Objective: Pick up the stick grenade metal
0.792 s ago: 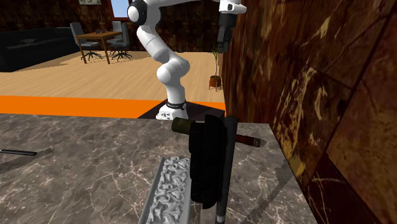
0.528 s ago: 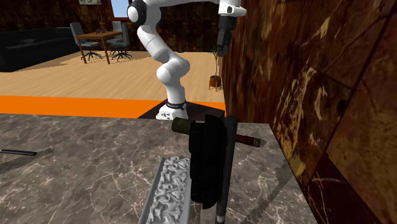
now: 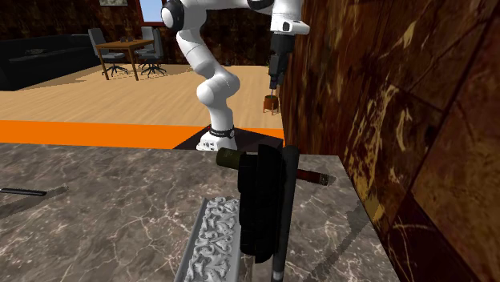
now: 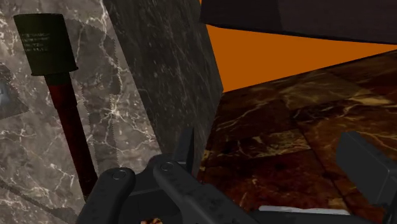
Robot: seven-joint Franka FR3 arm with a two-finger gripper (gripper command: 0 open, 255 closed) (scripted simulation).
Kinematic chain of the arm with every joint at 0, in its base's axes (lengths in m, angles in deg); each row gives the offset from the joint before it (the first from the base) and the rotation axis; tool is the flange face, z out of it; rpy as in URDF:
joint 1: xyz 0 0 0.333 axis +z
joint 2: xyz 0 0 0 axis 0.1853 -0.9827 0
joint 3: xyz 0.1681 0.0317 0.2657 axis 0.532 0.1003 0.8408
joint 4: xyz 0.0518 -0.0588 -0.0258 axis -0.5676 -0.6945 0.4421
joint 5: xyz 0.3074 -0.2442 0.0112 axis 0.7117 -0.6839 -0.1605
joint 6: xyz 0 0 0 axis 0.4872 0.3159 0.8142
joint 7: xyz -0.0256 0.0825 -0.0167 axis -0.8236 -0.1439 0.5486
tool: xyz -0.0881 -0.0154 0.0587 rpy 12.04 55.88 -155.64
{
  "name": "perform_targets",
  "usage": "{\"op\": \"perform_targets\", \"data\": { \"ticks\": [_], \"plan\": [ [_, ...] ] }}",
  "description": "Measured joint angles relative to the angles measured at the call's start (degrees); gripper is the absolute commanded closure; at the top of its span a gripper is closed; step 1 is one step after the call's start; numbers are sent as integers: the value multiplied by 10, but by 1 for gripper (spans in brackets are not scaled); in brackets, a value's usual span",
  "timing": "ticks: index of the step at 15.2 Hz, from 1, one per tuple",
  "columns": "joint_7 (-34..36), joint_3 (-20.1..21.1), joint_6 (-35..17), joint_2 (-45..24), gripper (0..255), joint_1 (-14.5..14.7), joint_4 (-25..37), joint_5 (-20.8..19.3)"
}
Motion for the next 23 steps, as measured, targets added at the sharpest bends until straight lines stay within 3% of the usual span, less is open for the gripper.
{"op": "perform_targets", "data": {
  "ticks": [7,12,18,23],
  "plan": [
    [-88,-86,-76,-79,0,-17,21,-32],
    [-156,-147,-131,-163,0,-21,61,-31],
    [-252,-217,-184,-277,0,-27,130,5],
    [-310,-247,-217,-357,0,-35,172,49]
  ]
}}
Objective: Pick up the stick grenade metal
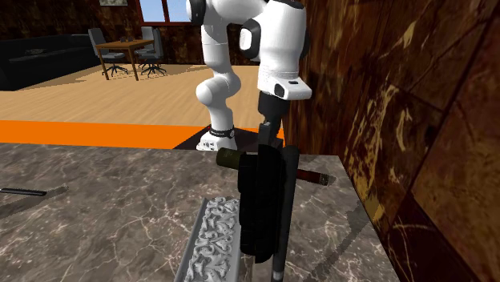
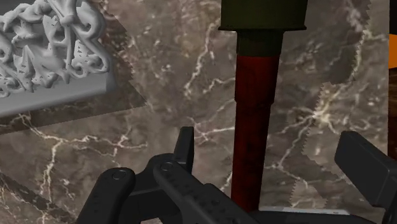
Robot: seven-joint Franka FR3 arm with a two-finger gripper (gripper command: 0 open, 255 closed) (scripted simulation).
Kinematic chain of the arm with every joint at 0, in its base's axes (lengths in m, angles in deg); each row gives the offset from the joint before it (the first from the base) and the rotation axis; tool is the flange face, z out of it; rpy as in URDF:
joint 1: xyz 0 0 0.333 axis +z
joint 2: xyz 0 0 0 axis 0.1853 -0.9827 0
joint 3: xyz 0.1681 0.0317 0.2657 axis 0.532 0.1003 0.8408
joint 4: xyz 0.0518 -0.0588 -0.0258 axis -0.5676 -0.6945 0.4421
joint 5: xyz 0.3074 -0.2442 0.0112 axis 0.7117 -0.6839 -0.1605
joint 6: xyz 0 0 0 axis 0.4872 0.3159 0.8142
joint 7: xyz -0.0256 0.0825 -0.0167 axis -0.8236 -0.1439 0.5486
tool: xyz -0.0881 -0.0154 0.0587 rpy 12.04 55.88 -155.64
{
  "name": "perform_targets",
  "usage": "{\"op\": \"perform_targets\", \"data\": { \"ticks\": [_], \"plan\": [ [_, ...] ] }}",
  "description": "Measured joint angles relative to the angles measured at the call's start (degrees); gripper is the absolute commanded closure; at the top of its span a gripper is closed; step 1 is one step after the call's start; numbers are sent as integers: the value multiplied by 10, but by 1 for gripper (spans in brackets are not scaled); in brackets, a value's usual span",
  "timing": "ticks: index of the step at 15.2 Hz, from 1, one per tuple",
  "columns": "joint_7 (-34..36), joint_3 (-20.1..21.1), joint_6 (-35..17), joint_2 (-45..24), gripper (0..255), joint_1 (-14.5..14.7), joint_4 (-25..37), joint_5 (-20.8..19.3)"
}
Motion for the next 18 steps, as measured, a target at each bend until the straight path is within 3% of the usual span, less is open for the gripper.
{"op": "perform_targets", "data": {
  "ticks": [6,7,18],
  "plan": [
    [-7,-4,-44,-20,0,-3,-27,10],
    [-7,-4,-47,-20,255,-3,-29,10],
    [-8,-5,-46,-21,255,-4,-27,11]
  ]
}}
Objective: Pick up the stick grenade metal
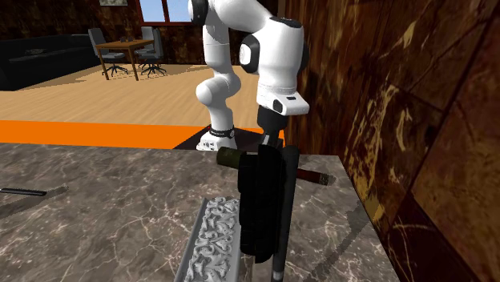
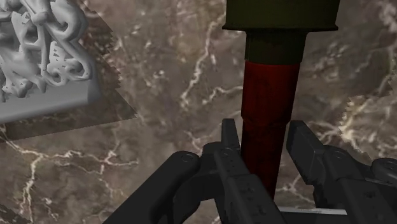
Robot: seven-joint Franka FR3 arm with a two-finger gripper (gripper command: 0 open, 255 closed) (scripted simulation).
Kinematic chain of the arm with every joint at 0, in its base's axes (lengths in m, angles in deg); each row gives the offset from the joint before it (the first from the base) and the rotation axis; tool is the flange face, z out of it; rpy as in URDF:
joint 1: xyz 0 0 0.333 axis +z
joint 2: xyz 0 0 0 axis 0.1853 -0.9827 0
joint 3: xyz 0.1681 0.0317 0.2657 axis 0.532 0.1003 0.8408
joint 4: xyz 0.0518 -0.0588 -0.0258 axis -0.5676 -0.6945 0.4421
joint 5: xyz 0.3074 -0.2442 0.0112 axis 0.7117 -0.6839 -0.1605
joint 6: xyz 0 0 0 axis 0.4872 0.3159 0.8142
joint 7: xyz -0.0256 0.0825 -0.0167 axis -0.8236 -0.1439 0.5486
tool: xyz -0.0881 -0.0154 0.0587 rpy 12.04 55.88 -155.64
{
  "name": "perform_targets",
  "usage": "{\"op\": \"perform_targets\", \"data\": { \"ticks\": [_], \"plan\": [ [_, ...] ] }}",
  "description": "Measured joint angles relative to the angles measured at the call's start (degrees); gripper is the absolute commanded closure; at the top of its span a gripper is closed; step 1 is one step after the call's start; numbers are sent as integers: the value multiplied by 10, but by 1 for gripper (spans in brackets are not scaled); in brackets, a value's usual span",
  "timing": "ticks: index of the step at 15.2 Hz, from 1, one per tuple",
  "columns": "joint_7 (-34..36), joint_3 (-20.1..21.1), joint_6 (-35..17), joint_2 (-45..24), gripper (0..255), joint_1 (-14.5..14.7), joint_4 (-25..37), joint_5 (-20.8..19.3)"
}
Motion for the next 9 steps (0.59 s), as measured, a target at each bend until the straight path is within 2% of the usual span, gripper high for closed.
{"op": "perform_targets", "data": {
  "ticks": [9],
  "plan": [
    [0,3,64,17,255,2,49,-7]
  ]
}}
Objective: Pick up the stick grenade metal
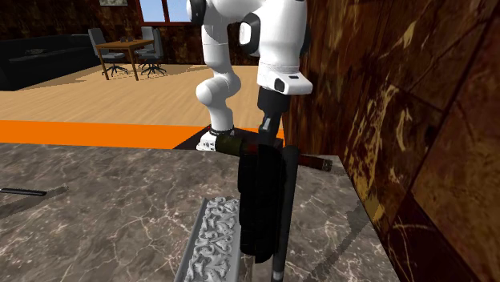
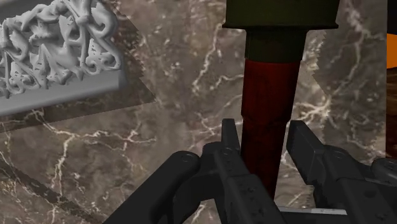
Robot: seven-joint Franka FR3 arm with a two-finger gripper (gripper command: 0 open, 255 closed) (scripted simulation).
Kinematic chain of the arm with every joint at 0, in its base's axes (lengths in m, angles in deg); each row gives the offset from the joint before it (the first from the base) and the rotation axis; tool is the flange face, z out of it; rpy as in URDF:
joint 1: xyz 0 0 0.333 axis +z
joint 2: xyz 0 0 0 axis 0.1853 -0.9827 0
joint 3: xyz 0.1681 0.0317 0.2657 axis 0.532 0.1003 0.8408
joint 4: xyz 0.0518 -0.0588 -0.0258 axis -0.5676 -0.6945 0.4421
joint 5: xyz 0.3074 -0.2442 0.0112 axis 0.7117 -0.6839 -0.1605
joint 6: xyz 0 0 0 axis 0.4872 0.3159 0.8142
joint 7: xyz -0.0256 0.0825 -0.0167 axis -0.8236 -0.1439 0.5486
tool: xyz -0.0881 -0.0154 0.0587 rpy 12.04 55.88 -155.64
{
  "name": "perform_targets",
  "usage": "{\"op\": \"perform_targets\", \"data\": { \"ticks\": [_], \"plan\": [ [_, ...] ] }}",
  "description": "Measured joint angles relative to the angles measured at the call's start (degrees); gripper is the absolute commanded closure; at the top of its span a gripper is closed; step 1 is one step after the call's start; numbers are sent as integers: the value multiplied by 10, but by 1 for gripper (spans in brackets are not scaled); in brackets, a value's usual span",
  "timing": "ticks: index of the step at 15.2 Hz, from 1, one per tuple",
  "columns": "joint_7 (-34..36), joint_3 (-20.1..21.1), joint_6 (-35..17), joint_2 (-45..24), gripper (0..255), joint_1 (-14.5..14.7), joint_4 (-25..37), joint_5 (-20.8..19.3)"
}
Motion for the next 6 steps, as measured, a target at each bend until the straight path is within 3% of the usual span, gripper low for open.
{"op": "perform_targets", "data": {
  "ticks": [6],
  "plan": [
    [0,3,43,10,255,2,35,-4]
  ]
}}
